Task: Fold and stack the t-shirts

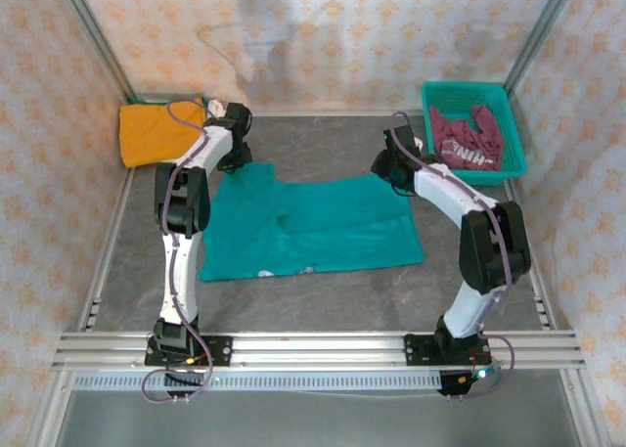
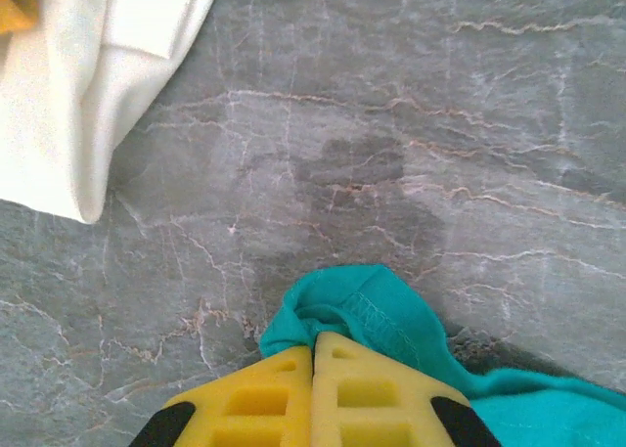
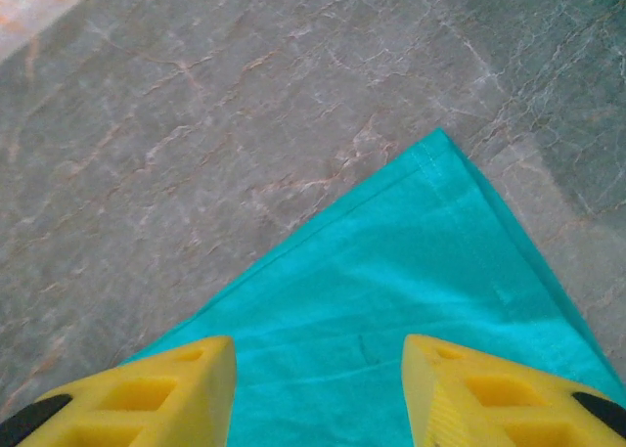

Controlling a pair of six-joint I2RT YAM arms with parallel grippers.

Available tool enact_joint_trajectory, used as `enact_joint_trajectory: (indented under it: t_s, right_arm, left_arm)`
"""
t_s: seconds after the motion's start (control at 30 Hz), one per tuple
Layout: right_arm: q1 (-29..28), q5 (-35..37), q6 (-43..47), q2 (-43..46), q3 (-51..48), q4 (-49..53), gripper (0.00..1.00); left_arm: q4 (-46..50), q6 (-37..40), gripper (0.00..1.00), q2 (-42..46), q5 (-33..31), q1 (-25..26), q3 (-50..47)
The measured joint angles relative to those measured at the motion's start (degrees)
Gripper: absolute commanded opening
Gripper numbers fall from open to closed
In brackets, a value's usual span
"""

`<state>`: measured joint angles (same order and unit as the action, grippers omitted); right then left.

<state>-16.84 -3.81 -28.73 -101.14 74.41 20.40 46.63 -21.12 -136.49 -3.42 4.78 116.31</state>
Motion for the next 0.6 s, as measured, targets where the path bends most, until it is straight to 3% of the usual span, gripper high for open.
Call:
enact_joint_trajectory:
  t_s: [0.37, 0.6]
  right_arm:
    - [0.9, 0.4, 1.8, -10.2, 9.8, 7.4, 0.5]
    - [3.6, 3.3, 4.9, -20.8, 25.4, 16.0, 0.56]
  left_arm:
    - [-2.1, 1.8, 0.0, 1.8, -0.3, 0.1, -1.6]
    - [-4.6, 3.3, 0.0, 5.8, -1.6, 1.1, -5.7]
